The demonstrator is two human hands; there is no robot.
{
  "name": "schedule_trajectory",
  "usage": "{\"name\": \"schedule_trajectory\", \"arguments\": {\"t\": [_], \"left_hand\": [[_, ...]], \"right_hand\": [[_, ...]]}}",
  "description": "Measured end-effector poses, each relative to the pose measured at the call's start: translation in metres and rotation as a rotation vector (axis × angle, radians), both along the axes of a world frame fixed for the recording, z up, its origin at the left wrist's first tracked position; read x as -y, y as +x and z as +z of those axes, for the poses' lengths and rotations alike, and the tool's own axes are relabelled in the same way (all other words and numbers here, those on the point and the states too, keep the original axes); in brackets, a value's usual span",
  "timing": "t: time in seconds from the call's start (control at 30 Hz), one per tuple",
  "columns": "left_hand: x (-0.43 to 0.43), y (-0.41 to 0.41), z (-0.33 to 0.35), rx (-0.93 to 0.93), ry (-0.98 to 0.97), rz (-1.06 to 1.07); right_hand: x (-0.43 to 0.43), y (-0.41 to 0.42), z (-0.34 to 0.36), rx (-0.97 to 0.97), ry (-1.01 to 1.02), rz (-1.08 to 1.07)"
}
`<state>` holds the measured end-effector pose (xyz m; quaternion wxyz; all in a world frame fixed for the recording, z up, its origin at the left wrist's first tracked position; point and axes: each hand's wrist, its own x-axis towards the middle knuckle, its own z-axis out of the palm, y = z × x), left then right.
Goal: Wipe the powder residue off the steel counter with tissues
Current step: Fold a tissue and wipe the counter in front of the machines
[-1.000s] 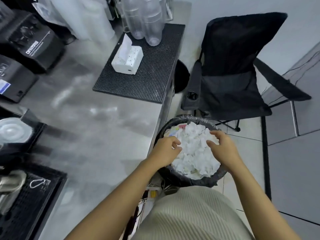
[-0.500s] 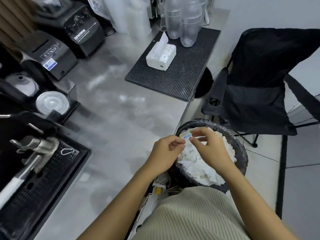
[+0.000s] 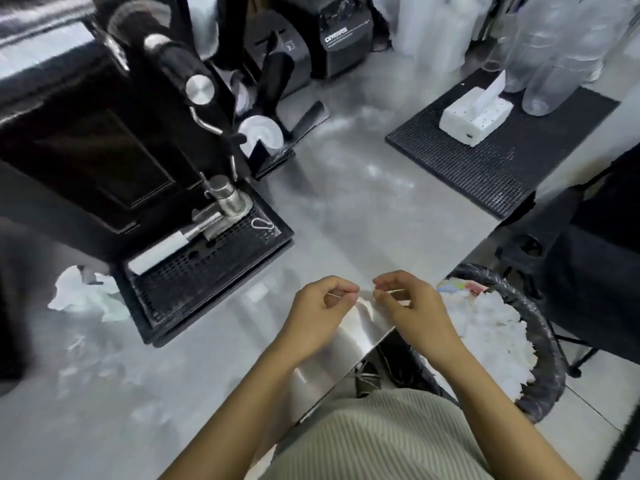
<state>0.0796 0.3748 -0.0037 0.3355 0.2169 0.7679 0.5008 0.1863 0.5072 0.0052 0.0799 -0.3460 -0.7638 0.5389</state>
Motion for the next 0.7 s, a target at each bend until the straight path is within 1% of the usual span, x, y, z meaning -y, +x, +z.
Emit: {"name": "schedule_trajectory", "arguments": {"t": [0.23, 0.4, 0.6, 0.7], "left_hand": [[0.084, -0.008, 0.006, 0.027, -0.008, 0.242], [0.138, -0.008, 0.009, -0.002, -0.014, 0.358], [0.212, -0.009, 0.013, -0.04, -0.047, 0.531], [0.246, -0.009, 0.013, -0.021, -0.072, 0.598]], "right_hand": [[0.069, -0.039, 0.0, -0.006, -0.014, 0.248], [0.115, -0.057, -0.005, 0.0, -0.057, 0.367], [0.176, -0.083, -0.009, 0.009, -0.059, 0.532], [0.207, -0.096, -0.012, -0.007, -0.074, 0.593]]}}
